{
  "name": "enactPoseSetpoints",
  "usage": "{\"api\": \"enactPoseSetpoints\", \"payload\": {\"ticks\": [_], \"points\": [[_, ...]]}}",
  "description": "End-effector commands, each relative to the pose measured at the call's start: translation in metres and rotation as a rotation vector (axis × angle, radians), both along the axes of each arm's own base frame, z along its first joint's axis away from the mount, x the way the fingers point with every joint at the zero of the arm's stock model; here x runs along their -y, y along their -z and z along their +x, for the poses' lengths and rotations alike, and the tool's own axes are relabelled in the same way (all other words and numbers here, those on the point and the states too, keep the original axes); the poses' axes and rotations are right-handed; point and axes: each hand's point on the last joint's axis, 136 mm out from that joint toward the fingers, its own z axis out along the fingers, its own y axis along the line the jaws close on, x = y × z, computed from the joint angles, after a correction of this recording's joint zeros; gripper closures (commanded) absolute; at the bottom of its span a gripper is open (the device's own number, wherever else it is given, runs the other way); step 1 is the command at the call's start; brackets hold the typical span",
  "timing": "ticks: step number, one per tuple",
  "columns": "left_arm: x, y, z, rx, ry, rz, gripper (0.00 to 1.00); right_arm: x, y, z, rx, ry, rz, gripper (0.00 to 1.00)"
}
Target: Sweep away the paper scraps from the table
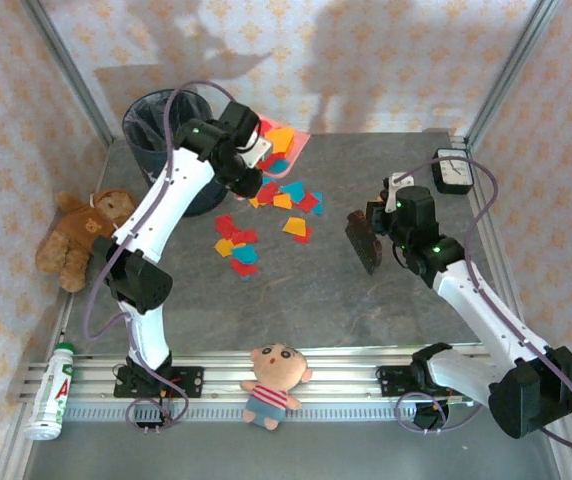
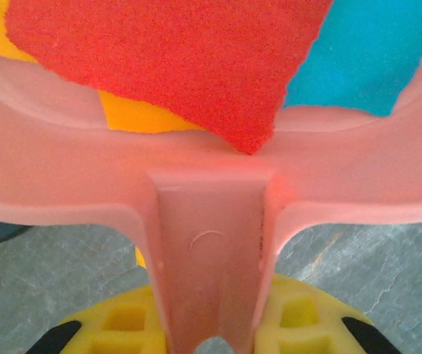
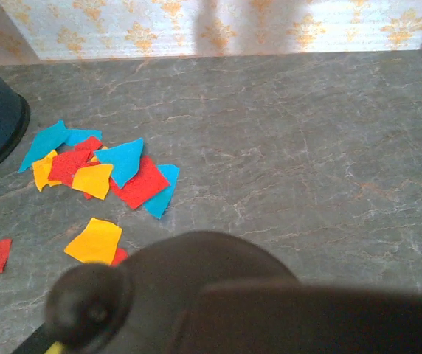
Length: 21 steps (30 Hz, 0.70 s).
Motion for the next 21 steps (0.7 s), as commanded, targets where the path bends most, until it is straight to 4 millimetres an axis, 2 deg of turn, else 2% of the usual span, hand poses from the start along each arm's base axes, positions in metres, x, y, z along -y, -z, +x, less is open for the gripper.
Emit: {"api": "enactPoseSetpoints", "payload": {"ticks": [1, 5, 11, 21], "points": [[-0.007, 0.000, 0.005, -0.036, -0.039, -0.006, 1.00, -0.007, -0.006, 0.001, 0.010, -0.020, 0.036, 1.00], [-0.017, -0.021, 0.019, 0.006, -0.111, -0.060, 1.00, -0.015, -0.003, 0.002, -0.015, -0.055, 0.050, 1.00], [-0.039, -0.043, 0.037, 0.042, -0.215, -0.169, 1.00, -0.020, -0.001, 0.004, -0.035, -0.071, 0.061, 1.00], [-0.063, -0.064, 0.053, 0.063, -0.324, -0.369, 1.00, -0.021, 0.004, 0.005, -0.054, -0.066, 0.067, 1.00]]}}
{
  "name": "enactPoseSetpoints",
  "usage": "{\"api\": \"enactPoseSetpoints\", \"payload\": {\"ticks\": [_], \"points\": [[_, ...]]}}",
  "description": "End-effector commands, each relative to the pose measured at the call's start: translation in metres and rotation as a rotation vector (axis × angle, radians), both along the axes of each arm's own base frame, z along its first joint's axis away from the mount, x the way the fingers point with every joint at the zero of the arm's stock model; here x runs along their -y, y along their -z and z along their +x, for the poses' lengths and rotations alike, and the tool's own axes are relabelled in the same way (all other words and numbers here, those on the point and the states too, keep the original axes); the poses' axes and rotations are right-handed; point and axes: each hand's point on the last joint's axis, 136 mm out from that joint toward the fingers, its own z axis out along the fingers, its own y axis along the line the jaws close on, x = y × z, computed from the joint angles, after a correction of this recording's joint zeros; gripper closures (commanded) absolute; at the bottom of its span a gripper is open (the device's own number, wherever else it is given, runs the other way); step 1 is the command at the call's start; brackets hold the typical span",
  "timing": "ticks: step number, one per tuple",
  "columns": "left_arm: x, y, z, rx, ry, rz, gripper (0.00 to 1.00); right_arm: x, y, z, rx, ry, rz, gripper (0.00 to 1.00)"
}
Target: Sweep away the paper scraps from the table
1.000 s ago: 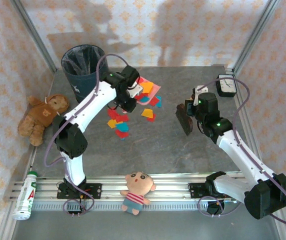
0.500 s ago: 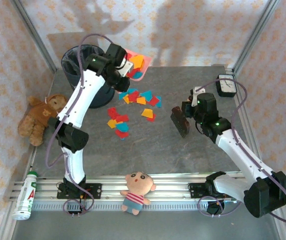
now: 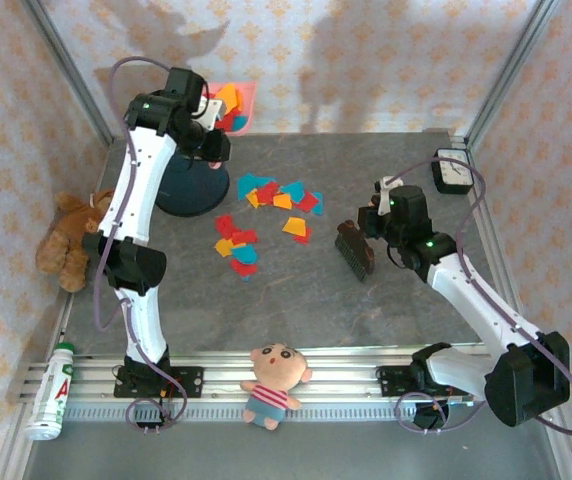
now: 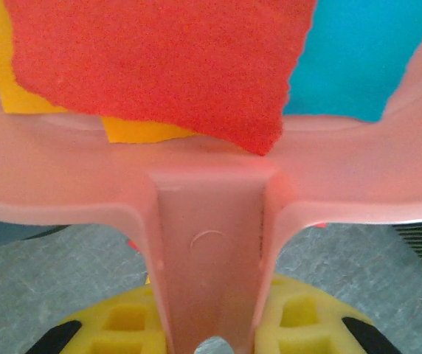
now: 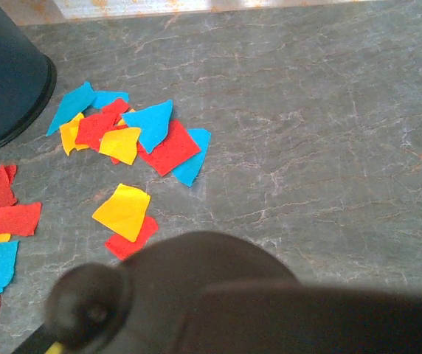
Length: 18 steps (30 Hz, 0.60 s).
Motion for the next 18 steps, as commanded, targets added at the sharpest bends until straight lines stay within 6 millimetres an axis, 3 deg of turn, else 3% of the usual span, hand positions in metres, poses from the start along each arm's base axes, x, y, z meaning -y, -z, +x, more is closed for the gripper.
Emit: {"api": "enactPoseSetpoints", "payload": {"ticks": [1, 18], "points": [[0.002, -0.026, 0.003, 0.061, -0.031, -0.116, 1.00, -0.004, -0.022, 0.006, 0.043, 0.007, 0.036, 1.00], [-0.015, -0.050, 0.030, 0.089, -0.159, -0.484, 1.00, -0.001, -0.028, 0.006, 0.062, 0.036, 0.054, 1.00]]}}
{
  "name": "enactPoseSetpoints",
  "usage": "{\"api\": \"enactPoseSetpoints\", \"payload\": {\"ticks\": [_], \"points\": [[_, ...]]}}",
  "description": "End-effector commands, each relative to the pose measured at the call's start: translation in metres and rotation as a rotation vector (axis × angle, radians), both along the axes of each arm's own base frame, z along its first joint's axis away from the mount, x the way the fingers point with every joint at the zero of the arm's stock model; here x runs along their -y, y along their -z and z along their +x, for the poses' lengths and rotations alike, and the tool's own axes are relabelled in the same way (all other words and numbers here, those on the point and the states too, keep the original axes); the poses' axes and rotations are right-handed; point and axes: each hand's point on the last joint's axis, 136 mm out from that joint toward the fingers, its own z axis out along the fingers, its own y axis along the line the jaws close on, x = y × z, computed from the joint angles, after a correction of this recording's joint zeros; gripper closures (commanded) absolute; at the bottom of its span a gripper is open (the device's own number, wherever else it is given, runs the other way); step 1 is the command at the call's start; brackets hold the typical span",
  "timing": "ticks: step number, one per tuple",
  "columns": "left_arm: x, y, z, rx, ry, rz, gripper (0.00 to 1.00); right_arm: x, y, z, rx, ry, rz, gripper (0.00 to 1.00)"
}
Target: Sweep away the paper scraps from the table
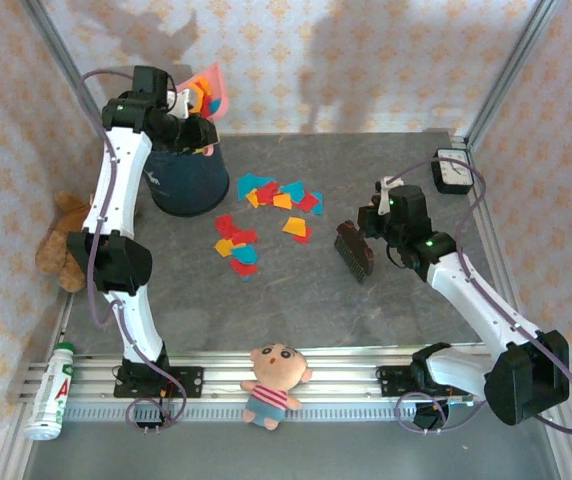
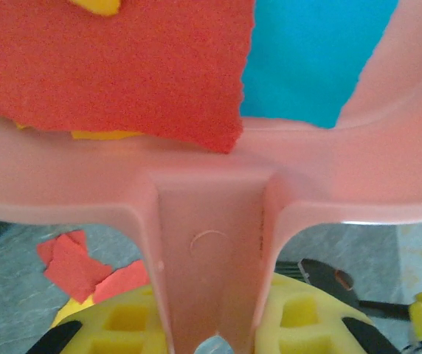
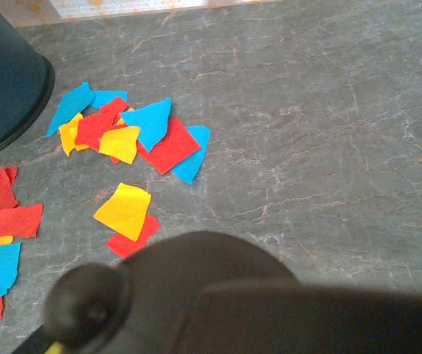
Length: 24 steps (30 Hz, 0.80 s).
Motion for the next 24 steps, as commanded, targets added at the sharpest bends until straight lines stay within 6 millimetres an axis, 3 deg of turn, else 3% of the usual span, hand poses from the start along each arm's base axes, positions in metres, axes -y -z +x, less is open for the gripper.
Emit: {"api": "enactPoseSetpoints", "payload": {"ticks": [1, 3, 4, 24], "points": [[0.007, -0.039, 0.000, 0.095, -0.005, -0.109, 1.00, -0.001, -0.029, 0.006, 0.075, 0.022, 0.038, 1.00], [0.005, -0.037, 0.003, 0.087, -0.015, -0.131, 1.00, -0.001, -0.030, 0.005, 0.078, 0.021, 0.038, 1.00], [0.005, -0.050, -0.002, 0.116, -0.019, -0.148, 1.00, -0.001, -0.030, 0.005, 0.079, 0.020, 0.039, 1.00], [-0.003, -0.060, 0.023, 0.132, -0.120, -0.473, 1.00, 0.001, -0.028, 0.002, 0.075, 0.022, 0.039, 1.00]]}}
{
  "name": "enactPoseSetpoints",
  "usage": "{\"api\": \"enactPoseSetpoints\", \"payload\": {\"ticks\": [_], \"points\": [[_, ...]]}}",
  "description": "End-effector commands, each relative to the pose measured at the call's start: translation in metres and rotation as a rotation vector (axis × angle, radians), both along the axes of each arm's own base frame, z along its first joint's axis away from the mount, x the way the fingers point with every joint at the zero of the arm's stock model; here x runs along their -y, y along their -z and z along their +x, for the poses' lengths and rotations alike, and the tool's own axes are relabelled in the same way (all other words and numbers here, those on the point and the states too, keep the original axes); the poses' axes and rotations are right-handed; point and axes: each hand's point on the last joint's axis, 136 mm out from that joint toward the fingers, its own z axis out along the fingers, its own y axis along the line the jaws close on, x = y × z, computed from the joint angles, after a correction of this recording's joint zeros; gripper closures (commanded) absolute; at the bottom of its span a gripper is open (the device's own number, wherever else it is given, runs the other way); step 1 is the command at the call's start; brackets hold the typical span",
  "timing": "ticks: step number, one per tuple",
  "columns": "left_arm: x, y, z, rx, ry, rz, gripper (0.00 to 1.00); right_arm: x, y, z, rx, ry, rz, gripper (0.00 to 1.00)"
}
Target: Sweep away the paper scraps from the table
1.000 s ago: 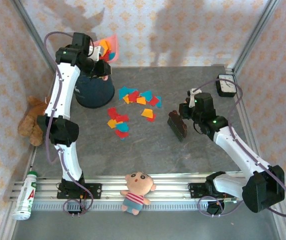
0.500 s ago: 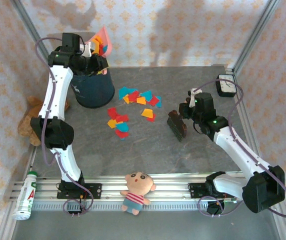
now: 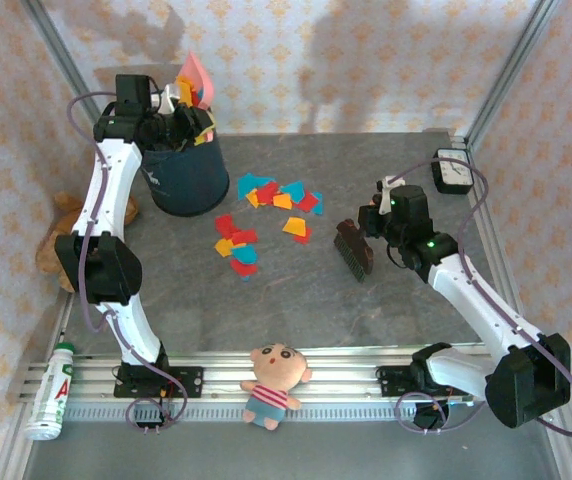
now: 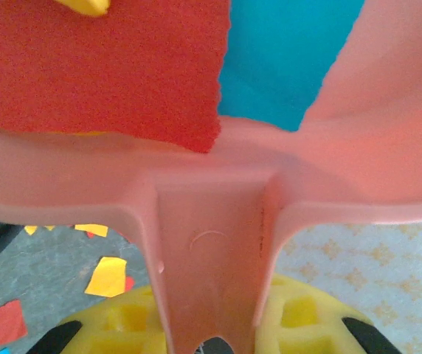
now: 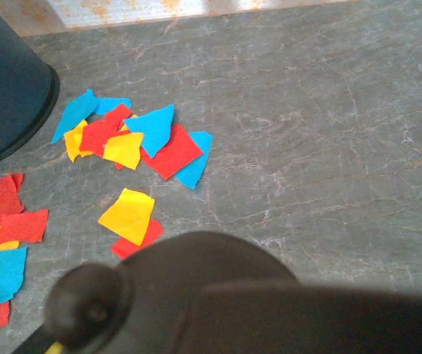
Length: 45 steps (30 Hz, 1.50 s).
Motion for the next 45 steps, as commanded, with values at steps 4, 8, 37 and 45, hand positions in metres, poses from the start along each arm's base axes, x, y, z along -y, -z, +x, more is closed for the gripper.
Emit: {"api": "enactPoseSetpoints", "payload": {"ticks": [4, 8, 37, 45], "points": [[0.000, -0.044, 0.002, 0.118, -0.020, -0.134, 1.00, 0.000, -0.021, 0.003, 0.057, 0.016, 0.026, 1.00], [-0.001, -0.045, 0.004, 0.122, -0.037, -0.178, 1.00, 0.000, -0.019, 0.003, 0.050, 0.019, 0.025, 1.00], [-0.011, -0.074, -0.001, 0.221, -0.134, -0.655, 1.00, 0.003, -0.014, 0.005, 0.036, 0.043, 0.023, 1.00], [-0.016, -0.089, -0.006, 0.254, -0.129, -0.853, 1.00, 0.002, -0.013, 0.006, 0.032, 0.044, 0.023, 1.00]]}}
